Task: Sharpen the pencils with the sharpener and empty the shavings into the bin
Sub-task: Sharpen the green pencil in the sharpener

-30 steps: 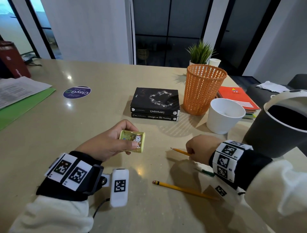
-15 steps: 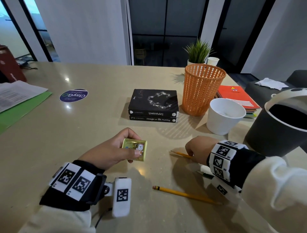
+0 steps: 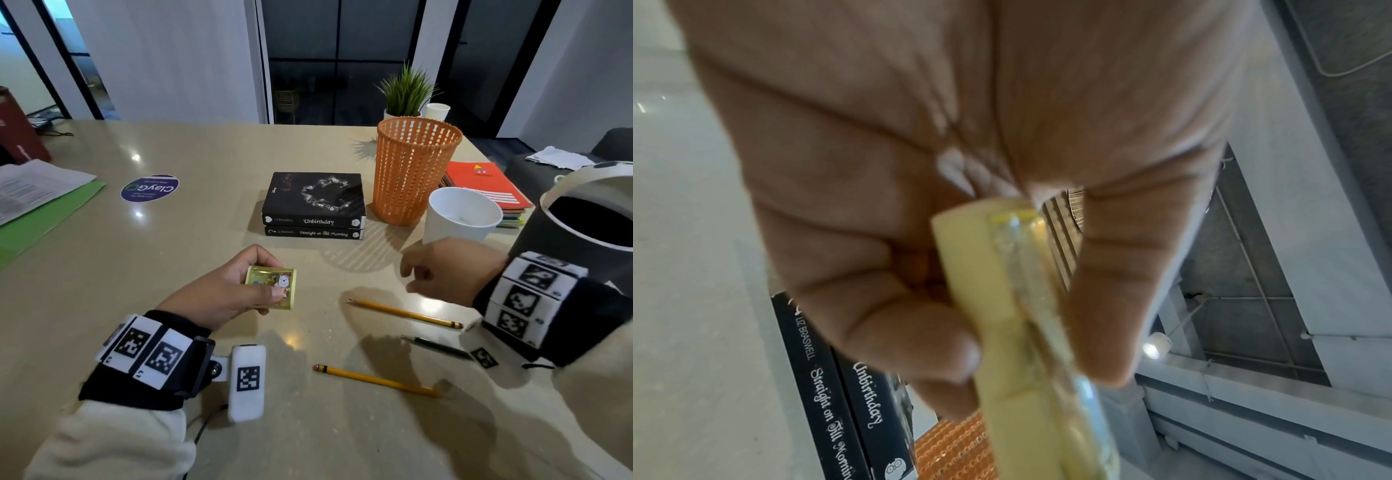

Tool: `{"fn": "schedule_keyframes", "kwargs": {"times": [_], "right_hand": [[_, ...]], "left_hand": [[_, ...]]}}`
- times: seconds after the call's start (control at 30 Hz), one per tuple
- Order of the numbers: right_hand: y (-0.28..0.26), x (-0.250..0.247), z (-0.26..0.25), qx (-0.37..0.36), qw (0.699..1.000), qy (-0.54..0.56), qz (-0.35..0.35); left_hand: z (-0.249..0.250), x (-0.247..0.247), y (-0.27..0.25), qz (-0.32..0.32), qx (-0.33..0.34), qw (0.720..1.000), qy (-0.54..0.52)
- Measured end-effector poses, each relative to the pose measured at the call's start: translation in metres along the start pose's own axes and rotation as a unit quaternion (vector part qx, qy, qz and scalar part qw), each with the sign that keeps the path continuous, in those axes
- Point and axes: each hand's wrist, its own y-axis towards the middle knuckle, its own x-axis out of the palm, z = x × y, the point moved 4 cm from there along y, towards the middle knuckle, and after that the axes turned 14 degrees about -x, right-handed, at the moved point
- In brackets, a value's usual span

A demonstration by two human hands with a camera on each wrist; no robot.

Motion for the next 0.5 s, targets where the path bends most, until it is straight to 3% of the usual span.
{"fn": "schedule_keyframes", "kwargs": {"times": [0.1, 0.3, 0.5], "right_hand": [[-0.025, -0.004, 0.006, 0.012, 1.0, -0.011, 0.007], [-0.062, 0.041, 0.007, 0.041, 0.985, -0.056, -0.16], [-0.074, 0.059, 0.012, 0.071, 0.978, -0.076, -0.182]], "left_hand": [[0.0, 0.004, 0.001, -0.003, 0.002, 1.0, -0.006], [-0.002, 0.017, 0.006, -0.013, -0.007, 1.0, 0.011], [-0.005, 0.025, 0.007, -0.011, -0.016, 1.0, 0.017]]}}
